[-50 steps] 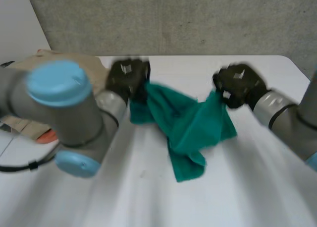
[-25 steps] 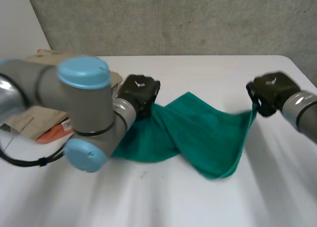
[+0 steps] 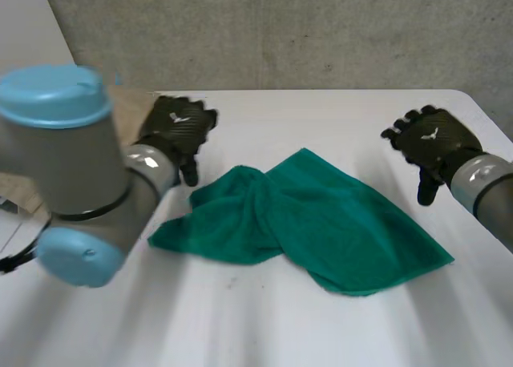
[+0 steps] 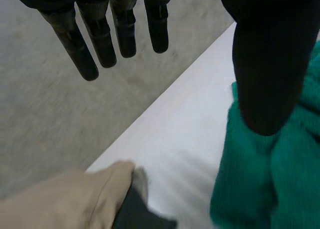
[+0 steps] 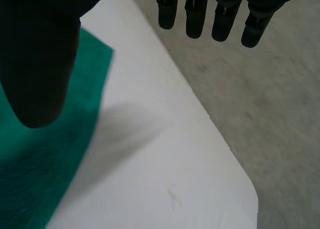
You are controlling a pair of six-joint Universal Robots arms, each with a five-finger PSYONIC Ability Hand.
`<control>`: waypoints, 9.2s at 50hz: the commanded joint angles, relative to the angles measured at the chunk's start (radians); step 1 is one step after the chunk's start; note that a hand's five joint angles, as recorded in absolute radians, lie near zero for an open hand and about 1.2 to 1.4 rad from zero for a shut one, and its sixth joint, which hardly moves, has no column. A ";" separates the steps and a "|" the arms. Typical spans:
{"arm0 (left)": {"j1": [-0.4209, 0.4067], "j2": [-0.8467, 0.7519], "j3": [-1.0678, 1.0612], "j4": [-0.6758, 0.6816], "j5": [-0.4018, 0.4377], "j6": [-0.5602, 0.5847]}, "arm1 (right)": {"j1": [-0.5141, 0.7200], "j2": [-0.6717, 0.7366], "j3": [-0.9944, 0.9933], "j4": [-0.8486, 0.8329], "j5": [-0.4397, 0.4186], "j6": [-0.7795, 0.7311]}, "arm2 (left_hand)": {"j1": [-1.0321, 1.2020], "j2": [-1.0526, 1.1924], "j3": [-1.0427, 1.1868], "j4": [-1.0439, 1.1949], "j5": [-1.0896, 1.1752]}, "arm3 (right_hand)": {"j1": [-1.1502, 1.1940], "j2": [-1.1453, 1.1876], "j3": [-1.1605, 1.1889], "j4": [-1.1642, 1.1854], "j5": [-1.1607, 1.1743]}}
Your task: Fold the laundry.
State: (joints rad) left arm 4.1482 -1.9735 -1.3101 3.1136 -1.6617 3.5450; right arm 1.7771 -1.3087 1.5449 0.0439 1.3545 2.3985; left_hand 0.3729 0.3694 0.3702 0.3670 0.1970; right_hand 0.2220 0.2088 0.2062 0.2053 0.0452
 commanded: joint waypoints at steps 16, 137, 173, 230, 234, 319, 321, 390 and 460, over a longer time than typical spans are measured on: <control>0.113 0.108 -0.528 0.272 0.083 -0.055 | -0.160 0.022 0.333 -0.062 -0.136 -0.133 | 0.161 0.164 0.163 0.166 0.162 | 0.139 0.152 0.155 0.156 0.141; 0.105 0.045 -0.314 0.264 0.137 -0.130 | -0.179 0.085 0.251 0.037 -0.189 0.059 | 1.023 1.027 1.026 1.029 1.025 | 0.198 0.211 0.213 0.214 0.200; 0.112 0.268 -0.262 0.105 0.141 -0.129 | -0.177 -0.208 -0.034 0.134 -0.179 0.122 | 1.023 1.027 1.026 1.029 1.025 | 1.174 1.187 1.190 1.191 1.177; 0.150 -0.188 -0.008 0.106 0.188 -0.051 | -0.016 0.295 -0.204 0.010 0.129 0.252 | 0.393 0.396 0.395 0.398 0.394 | 1.174 1.187 1.190 1.191 1.177; 0.167 -0.240 0.008 0.115 0.223 0.029 | -0.016 0.293 -0.186 0.010 0.109 0.252 | 0.351 0.355 0.354 0.357 0.353 | 1.174 1.187 1.190 1.191 1.177; 0.260 -0.283 0.644 -0.082 0.338 -0.031 | -0.101 0.186 -0.615 0.144 0.118 0.105 | 1.023 1.027 1.026 1.029 1.025 | 1.174 1.187 1.190 1.191 1.177; 0.257 -0.297 0.713 0.144 0.333 -0.040 | -0.081 0.200 -0.658 -0.025 0.173 0.168 | 1.023 1.027 1.026 1.029 1.025 | 1.174 1.187 1.190 1.191 1.177; 0.231 -0.320 -0.023 0.117 0.264 0.029 | -0.034 0.232 0.014 -0.099 0.068 0.152 | 0.466 0.469 0.468 0.472 0.467 | 1.174 1.187 1.190 1.191 1.177; 0.205 -0.238 0.732 0.553 0.099 -0.118 | -0.137 0.069 -0.597 -0.357 0.209 0.320 | 1.023 1.027 1.026 1.029 1.025 | 1.174 1.187 1.190 1.191 1.177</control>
State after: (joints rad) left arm 4.3336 -2.2513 -0.5589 3.6083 -1.5174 3.4482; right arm 1.6432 -1.1631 0.9038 -0.2404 1.5655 2.7106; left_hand 1.1571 1.1997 1.1949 1.2018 0.9742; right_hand 1.1340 1.1771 1.1925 1.2001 0.9875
